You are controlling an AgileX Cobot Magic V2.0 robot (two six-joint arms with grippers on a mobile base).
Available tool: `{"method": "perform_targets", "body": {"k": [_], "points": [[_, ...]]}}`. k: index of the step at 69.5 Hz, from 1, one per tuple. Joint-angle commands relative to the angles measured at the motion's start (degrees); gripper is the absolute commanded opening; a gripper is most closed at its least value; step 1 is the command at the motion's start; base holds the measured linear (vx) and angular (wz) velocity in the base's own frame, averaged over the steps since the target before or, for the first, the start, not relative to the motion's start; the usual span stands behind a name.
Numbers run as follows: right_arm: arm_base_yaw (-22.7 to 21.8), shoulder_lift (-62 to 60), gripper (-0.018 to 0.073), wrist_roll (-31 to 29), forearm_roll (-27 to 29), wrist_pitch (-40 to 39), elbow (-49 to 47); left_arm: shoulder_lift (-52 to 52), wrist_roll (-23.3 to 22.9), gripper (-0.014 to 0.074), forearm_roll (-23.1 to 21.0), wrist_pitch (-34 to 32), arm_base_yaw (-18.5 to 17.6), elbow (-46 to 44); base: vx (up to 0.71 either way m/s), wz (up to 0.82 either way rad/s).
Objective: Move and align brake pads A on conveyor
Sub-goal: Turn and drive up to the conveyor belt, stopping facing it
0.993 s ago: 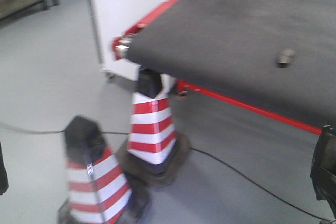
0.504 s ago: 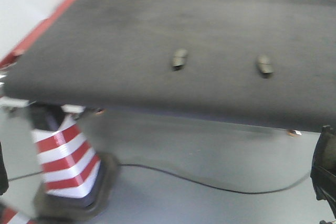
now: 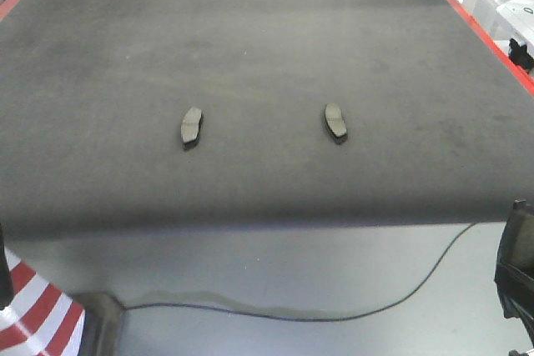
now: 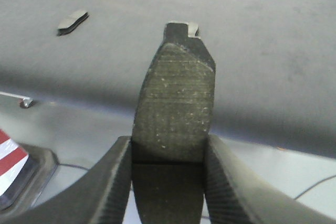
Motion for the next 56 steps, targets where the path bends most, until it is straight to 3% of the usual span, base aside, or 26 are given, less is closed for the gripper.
{"method": "perform_targets", "body": {"k": [1,56], "points": [[-0.16,0.45,-0.0003,-0.05,-0.39,-5.48,-1.89,0.33,-0.11,0.0073,0.29,-5.37,-0.36,-1.68,0.27,-0.03],[-0.16,0.45,-0.0003,-0.05,-0.39,-5.48,-1.89,0.33,-0.11,0.0073,0.29,-5.37,-0.36,-1.68,0.25,0.02]]}}
